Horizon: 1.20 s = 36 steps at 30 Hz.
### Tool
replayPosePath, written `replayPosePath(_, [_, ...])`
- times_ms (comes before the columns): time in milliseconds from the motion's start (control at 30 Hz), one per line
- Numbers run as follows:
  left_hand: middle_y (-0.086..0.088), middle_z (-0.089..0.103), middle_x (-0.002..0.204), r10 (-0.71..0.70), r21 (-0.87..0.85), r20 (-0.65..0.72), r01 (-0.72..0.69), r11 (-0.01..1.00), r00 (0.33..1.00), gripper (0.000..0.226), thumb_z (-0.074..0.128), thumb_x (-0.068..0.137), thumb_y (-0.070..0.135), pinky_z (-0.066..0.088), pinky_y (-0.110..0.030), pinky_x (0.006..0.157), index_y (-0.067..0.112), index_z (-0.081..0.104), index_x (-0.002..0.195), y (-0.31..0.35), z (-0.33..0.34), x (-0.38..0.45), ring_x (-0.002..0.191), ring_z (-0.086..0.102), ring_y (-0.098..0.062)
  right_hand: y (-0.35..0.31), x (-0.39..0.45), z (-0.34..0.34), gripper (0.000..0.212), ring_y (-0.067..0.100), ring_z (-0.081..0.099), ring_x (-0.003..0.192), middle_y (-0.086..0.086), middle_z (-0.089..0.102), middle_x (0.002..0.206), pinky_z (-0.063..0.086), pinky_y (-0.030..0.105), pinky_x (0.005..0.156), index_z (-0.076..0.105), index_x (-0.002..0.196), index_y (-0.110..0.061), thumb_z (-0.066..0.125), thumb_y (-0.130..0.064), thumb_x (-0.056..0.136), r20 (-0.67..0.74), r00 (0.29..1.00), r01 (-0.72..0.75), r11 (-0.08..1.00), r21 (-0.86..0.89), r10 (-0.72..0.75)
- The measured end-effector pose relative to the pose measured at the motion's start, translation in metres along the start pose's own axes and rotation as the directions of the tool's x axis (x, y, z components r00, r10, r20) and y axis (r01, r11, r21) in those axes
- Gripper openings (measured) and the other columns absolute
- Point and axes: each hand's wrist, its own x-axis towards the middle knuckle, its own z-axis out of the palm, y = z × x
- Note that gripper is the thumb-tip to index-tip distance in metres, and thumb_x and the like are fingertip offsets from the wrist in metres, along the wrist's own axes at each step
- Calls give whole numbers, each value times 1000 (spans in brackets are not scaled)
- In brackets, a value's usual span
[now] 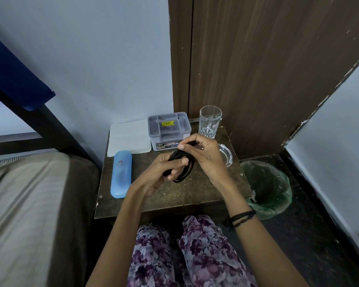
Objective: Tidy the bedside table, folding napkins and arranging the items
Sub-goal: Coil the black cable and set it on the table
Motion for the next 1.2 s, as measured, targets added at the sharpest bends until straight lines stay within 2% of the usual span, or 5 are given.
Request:
replayPosePath(233, [7,60,63,-82,161,-248,124,979,965,26,53,86,2,43,-11,54,21,63,72,-7,-2,12,60,55,-6,6,1,-5,7,11,66,77,-6,69,77,53,25,76,69,81,-17,74,-17,76,-88,996,-3,995,-96,-5])
replayPosePath(433, [2,59,89,349,708,-285,-50,704,893,15,46,95,13,40,-19,64,18,44,109,-13,18,2,77,57,-14,10,-5,0,3,-2,64,59,-14,69,63,47,11,51,67,82,-13,69,-14,82,-213,970,-116,993,28,120])
replayPosePath(667, [3,57,87,493,776,-418,18,630,763,26,40,96,19,41,-30,61,38,27,86,-10,32,0,74,55,-18,8,-8,3,21,-1,55,42,-8,63,54,47,15,42,64,77,-11,52,-5,93,-105,912,-378,912,159,397])
replayPosePath(900, [-14,57,101,564,875,-400,119,469,723,12,46,93,10,47,-37,64,6,52,103,-14,26,4,83,59,-30,4,-12,1,22,5,66,69,-4,71,75,52,19,59,72,83,-19,62,-39,85,-16,930,-363,927,97,366])
replayPosePath(1200, [-1,66,82,263,492,-569,66,868,779,12,60,88,16,42,-6,59,8,64,96,-9,20,11,68,59,-6,15,-10,0,16,7,64,74,-9,67,80,52,24,62,62,95,-24,68,-22,80,-105,985,-168,893,-418,136])
